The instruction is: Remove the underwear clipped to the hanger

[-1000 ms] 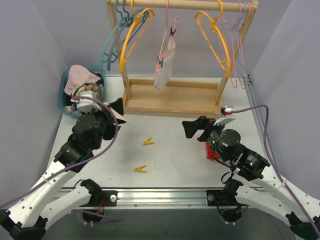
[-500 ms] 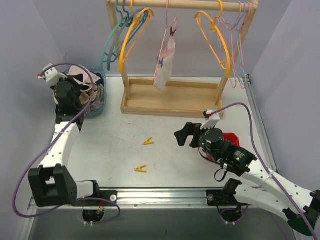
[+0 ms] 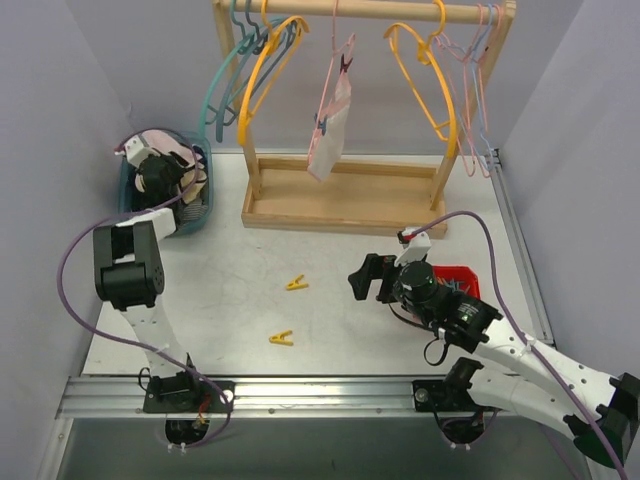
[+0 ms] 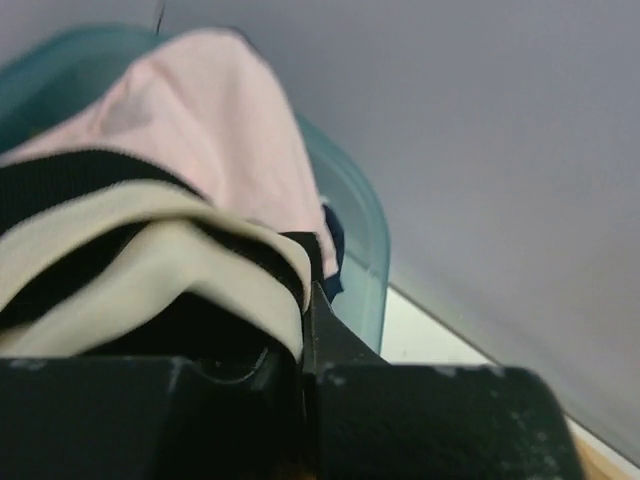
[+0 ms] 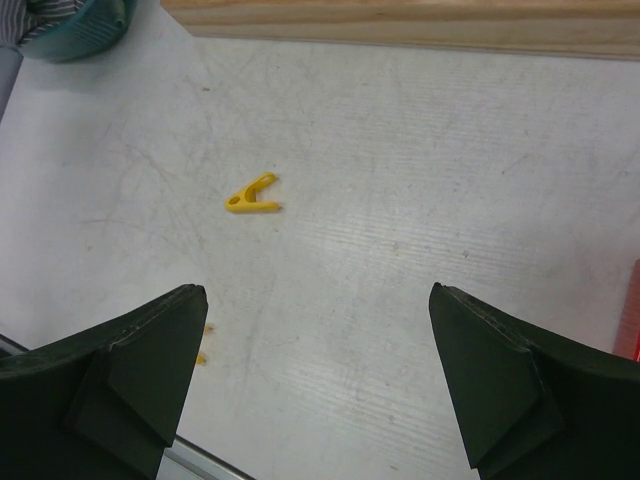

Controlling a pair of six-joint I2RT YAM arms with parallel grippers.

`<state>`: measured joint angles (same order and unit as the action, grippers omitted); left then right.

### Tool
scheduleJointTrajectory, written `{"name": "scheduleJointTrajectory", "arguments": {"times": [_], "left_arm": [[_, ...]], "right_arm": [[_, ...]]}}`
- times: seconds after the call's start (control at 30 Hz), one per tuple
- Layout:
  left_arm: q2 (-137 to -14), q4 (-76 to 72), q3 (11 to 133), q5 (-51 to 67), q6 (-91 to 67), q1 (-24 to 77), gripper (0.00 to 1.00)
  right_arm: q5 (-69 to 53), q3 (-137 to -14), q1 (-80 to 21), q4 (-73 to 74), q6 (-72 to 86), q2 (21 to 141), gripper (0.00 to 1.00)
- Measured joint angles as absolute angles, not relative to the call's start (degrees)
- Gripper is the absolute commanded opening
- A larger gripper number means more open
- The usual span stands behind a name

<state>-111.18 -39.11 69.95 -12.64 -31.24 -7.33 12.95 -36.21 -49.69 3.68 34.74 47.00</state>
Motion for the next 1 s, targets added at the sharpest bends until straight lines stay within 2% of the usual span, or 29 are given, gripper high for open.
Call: {"name": "scheduleJointTrajectory", "arguments": {"times": [0.23, 0.33, 0.4, 0.43, 0.8, 1.0], "left_arm": [[-120.05, -36.75, 70.26, -8.47, -37.50, -7.35, 0.46], [-121.25, -34.70, 72.38, -6.76, -39.77, -7.46, 0.56], [-121.19, -31.92, 74.87, -6.13, -39.97, -7.49, 0.83], [-120.99, -30.70, 75.88, -5.91, -40.16, -7.49, 0.92], [-110.91, -3.55, 86.96, -6.85, -41.80, -7.68, 0.94], [-98.43, 3.03, 81.52, -4.67, -44.49, -7.57, 0.94]], "right_arm": [[12.97, -34.59, -49.69, 3.62, 34.79, 46.89, 1.00], [12.95, -34.02, -49.69, 3.66, 34.98, 45.98, 1.00], [12.95, -33.71, -49.69, 3.64, 35.00, 45.17, 1.00], [12.97, -33.61, -49.69, 3.64, 35.00, 44.75, 1.00], [12.99, -33.61, -49.69, 3.49, 34.48, 44.75, 1.00], [13.02, -33.71, -49.69, 3.33, 33.23, 48.16, 1.00]]}}
